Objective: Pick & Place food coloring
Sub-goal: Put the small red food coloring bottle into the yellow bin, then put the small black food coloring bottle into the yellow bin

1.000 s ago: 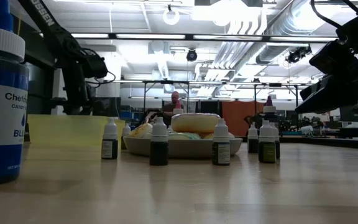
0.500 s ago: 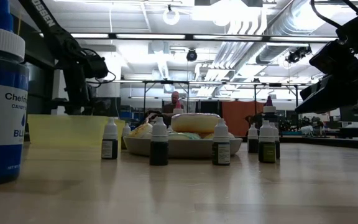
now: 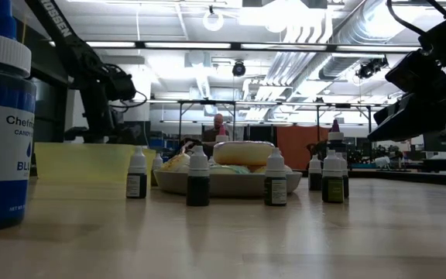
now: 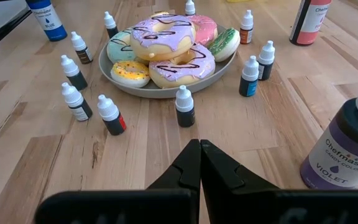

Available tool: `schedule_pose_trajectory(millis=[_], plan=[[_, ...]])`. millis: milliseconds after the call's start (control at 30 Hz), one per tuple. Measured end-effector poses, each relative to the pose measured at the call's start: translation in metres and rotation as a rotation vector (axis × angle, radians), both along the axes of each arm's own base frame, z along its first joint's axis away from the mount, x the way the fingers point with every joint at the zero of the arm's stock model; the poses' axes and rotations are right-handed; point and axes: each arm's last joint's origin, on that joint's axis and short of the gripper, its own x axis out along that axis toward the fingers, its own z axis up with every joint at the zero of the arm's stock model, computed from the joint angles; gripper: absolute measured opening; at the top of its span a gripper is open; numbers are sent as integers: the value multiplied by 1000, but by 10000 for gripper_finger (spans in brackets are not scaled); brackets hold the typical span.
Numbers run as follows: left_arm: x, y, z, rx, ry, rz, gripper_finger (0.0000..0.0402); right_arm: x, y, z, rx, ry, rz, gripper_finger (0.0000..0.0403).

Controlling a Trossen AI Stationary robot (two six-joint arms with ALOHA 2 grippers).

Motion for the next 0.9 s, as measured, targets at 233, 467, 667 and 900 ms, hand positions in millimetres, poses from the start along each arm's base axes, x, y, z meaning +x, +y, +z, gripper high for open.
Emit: schedule_pose_trajectory(millis=[233,467,667,900], plan=[[0,0,0,-2,-8,-1,119,0,0,0,0,0,0,0],[0,0,1,0,6,-45,120,0,0,0,0,0,0,0],[-2,-2,13,67,45,-74,120,0,0,0,0,0,1,0],[-2,-6,25,95,4,-145,120,0,0,0,0,0,1,0]])
